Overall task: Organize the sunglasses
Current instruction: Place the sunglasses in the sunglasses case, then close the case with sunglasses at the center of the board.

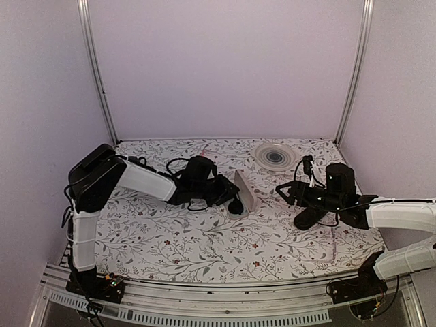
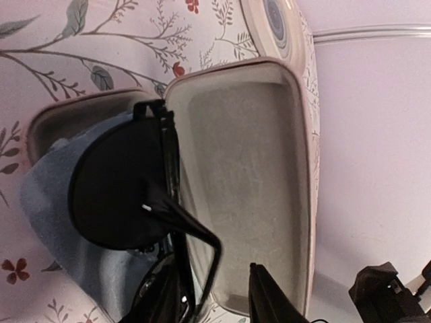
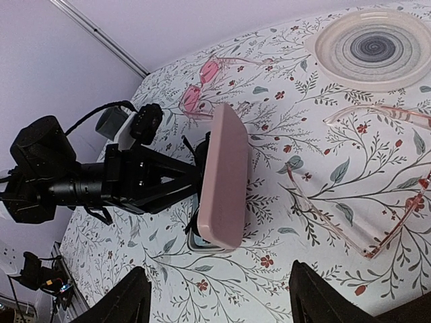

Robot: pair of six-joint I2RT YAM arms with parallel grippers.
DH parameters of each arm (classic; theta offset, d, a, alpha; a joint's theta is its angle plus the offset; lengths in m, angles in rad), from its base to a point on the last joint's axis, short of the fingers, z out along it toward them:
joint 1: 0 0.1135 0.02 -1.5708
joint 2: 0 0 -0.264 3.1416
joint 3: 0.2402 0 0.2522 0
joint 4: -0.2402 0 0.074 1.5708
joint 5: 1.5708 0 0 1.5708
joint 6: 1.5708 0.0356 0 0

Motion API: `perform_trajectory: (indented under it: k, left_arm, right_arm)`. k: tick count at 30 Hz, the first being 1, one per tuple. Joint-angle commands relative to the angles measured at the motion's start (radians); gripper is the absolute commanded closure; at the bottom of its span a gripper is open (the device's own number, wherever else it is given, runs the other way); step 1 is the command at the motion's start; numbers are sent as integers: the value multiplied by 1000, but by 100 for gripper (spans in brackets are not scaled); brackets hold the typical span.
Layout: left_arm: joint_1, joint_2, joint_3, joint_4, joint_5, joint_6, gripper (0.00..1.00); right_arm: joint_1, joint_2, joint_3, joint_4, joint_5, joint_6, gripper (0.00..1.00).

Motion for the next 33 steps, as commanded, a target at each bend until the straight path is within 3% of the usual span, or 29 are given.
perform_trajectory:
  k: [1, 10, 22, 26, 28, 31, 33]
  left_arm:
    - [-4, -55, -25, -21, -18, 30, 58]
    - [-6, -161, -59, -119, -92, 114, 52]
    - [-3, -424, -245, -275, -357, 284, 45]
    - [-8, -477, -259, -414, -490, 297, 44]
    - [-9, -505, -261, -492, -563, 296, 36]
    - [-9, -561, -294, -535, -646, 302, 5]
    - [-5, -595, -326, -532, -674, 310, 1]
  right_arm:
    - [-6, 6, -2, 26, -8, 10, 28]
    - [-9, 11, 2, 23, -7, 11, 28]
    - [-9, 14, 42, -28, 5, 16, 29]
    - [-9, 41, 92, -89, 19, 19, 29]
    - [-8, 61, 124, -119, 30, 19, 29]
    - [-9, 96, 180, -172, 45, 11, 29]
    - [-8, 134, 233, -217, 61, 0, 29]
